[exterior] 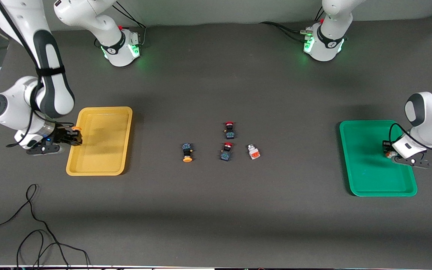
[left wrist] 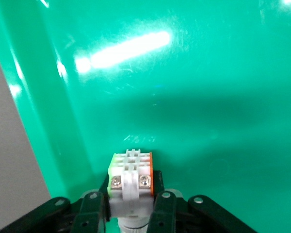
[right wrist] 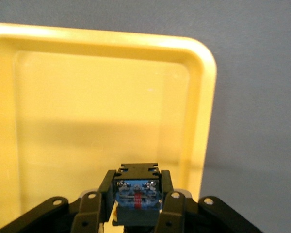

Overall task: Place green and yellow buttons in trays
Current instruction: 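Set the button in the green tray while the right gripper fills the yellow tray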

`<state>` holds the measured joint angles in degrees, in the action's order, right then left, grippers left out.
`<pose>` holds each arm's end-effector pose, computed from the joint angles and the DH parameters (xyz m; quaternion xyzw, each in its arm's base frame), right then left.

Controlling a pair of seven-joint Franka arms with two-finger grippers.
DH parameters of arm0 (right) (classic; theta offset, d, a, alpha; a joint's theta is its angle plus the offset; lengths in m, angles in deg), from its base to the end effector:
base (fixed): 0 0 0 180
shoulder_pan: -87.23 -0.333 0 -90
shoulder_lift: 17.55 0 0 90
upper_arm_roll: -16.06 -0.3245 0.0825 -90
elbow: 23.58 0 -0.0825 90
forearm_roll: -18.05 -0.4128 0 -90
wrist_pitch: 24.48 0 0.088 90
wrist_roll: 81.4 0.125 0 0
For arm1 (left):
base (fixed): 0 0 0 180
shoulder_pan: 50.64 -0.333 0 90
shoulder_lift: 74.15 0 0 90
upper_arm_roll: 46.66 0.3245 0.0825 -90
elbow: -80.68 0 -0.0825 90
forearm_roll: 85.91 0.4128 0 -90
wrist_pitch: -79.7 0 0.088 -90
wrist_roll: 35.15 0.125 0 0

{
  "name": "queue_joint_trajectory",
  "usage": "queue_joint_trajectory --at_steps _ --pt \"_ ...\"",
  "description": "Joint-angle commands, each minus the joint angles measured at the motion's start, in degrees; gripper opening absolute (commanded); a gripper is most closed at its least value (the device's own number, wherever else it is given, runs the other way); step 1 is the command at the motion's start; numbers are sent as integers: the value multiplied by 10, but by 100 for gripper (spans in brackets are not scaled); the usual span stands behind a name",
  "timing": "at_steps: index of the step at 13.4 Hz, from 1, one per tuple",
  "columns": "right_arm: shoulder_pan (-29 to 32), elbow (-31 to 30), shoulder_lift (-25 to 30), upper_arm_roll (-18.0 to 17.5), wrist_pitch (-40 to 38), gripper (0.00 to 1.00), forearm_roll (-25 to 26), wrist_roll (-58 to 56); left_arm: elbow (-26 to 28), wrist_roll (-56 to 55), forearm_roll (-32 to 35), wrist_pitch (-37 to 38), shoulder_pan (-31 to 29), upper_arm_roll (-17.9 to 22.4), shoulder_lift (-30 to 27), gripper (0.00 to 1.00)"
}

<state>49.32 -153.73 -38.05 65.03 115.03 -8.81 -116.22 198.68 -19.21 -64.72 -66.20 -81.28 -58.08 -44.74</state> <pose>0.5354 -0.1126 0.2154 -0.9992 -0.0368 0.0071 0.0169 0.5766 0.1973 0.1506 -0.9922 0.1127 0.0181 0.0506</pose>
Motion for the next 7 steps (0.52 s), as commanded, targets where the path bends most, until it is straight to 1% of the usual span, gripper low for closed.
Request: queue_joint_trajectory --at_steps 1,2,4,5,6,7 --pt "-4 31 -84 1 7 18 -99 -92 -3 -9 0 1 -5 -7 -5 87" --pt "-4 36 -95 1 6 22 -110 -95 -5 -9 0 7 -5 -8 -8 100" --pt "-4 38 -98 1 4 39 -113 -92 -8 -9 0 18 -2 -10 -22 100" --pt "-4 40 -97 0 2 63 -113 -88 -8 -9 -1 45 0 -12 -37 100" --pt "-5 47 -92 0 0 87 -113 -83 -17 -11 -8 88 5 -14 -56 100" --pt "-5 58 -87 1 -20 100 -113 -81 -24 -24 -26 139 16 -16 -77 100"
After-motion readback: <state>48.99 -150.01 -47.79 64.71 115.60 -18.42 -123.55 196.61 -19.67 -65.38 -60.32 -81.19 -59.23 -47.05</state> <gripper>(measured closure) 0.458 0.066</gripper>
